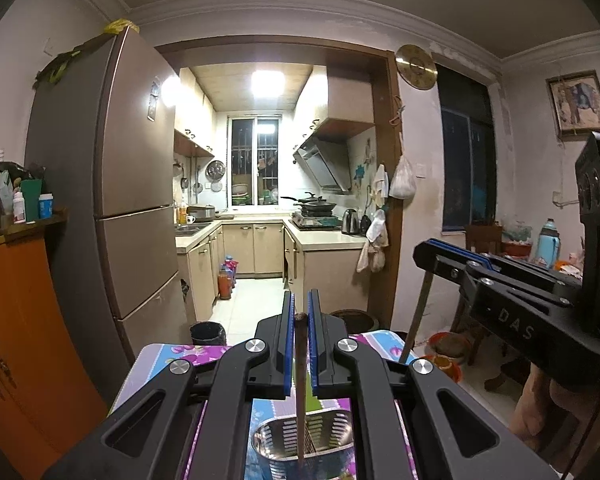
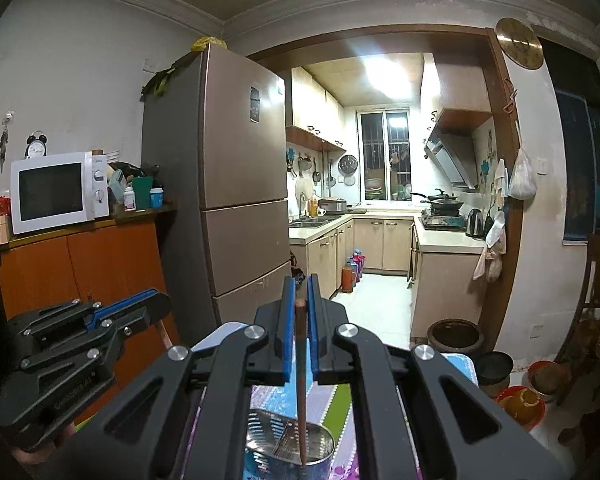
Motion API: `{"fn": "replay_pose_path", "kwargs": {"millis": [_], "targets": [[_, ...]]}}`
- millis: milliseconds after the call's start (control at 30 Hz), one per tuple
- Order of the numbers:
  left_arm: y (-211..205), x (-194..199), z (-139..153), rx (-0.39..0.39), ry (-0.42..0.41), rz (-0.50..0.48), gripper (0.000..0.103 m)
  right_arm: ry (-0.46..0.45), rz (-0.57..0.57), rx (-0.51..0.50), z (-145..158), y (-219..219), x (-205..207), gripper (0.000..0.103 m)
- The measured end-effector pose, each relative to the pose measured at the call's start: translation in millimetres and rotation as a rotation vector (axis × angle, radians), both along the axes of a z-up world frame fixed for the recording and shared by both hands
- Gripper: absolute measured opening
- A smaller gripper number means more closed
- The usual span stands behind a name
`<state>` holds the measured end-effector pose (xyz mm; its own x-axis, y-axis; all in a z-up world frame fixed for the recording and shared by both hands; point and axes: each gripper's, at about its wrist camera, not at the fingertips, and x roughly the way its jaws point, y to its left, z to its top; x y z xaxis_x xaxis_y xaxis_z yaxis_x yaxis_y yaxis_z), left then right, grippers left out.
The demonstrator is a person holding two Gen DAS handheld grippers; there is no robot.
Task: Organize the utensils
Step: 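Lower the chopsticks into the holder and open both tools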
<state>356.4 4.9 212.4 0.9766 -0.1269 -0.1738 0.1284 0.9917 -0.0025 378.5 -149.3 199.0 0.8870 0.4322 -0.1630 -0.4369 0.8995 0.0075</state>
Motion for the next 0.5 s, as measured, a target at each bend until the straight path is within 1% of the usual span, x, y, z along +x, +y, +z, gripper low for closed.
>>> {"fn": "replay_pose_path", "kwargs": {"millis": [233, 333, 500], "targets": [[12, 34, -4, -0.032, 0.004, 0.016, 0.008, 0.036, 0.011, 0.01, -19, 0, 34, 0.005], [12, 46, -10, -0.021, 0.014, 0.023, 0.008, 0.056, 0.013, 0.019, -28, -2, 47, 0.005], [11, 62, -29, -0.012, 0.046, 0.024, 0.008, 0.089, 0.021, 0.018, -43, 0, 61, 0.005]]}}
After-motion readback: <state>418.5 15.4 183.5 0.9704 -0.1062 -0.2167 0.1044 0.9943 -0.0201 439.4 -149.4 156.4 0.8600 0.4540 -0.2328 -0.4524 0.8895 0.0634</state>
